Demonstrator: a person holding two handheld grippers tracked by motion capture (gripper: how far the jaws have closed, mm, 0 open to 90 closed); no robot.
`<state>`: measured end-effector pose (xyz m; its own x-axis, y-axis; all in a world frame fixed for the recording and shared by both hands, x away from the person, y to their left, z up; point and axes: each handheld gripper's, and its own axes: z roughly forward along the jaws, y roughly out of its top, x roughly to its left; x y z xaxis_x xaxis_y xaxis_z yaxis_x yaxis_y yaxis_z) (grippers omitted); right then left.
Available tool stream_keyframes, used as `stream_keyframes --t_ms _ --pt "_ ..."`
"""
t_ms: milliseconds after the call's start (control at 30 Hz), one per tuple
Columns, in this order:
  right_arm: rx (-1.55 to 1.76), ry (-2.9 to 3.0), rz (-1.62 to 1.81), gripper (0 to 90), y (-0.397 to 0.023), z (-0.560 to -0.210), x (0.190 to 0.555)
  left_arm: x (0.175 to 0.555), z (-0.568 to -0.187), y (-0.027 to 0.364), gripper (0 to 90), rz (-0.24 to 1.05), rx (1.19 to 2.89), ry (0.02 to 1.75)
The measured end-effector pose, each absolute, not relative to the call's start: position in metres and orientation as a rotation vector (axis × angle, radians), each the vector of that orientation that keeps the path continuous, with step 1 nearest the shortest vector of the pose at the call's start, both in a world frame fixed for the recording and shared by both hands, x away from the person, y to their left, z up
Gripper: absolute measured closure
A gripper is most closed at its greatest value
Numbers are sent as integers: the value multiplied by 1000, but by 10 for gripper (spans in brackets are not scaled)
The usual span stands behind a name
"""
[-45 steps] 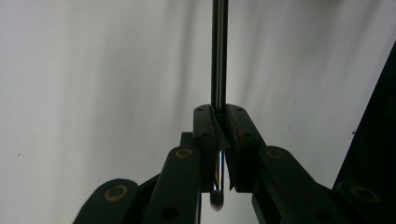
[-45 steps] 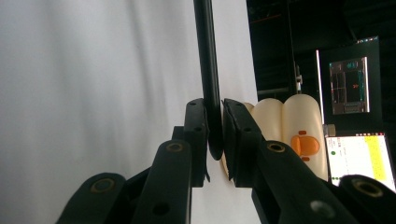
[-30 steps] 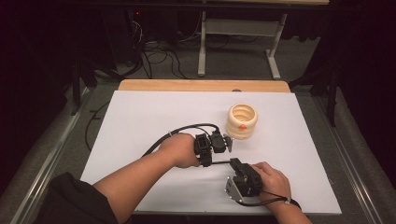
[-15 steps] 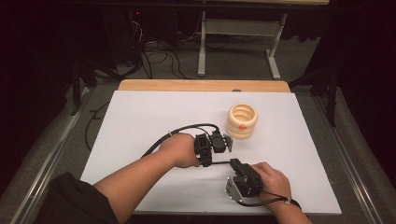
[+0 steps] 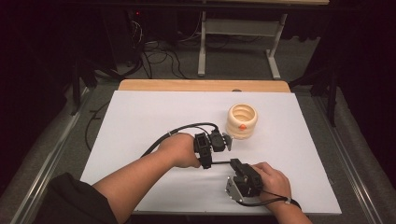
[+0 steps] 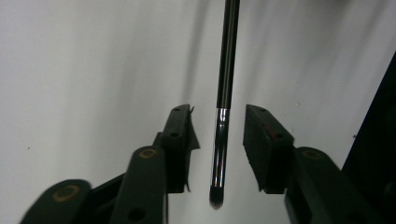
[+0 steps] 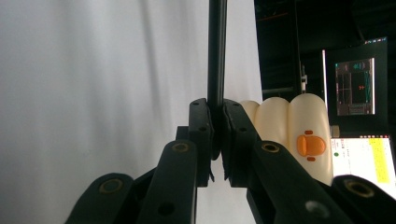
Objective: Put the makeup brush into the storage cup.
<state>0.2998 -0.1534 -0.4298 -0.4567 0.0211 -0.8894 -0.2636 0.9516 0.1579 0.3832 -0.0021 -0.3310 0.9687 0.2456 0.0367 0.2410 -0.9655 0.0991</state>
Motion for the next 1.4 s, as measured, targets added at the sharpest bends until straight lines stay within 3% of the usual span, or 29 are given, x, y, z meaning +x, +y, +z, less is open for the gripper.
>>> stream_keyframes --t_ms 167,833,1000,1400 --pt "-171 2024 331 861 -153 -430 300 382 -333 -2 461 81 3026 380" --pt "-162 2032 316 861 -155 -430 301 386 -331 11 148 66 3035 418" --pt "-145 2031 317 860 -155 -431 301 387 -330 15 29 81 3038 436" --pt "-131 2035 312 860 -159 -431 302 392 -335 40 15 63 3020 514"
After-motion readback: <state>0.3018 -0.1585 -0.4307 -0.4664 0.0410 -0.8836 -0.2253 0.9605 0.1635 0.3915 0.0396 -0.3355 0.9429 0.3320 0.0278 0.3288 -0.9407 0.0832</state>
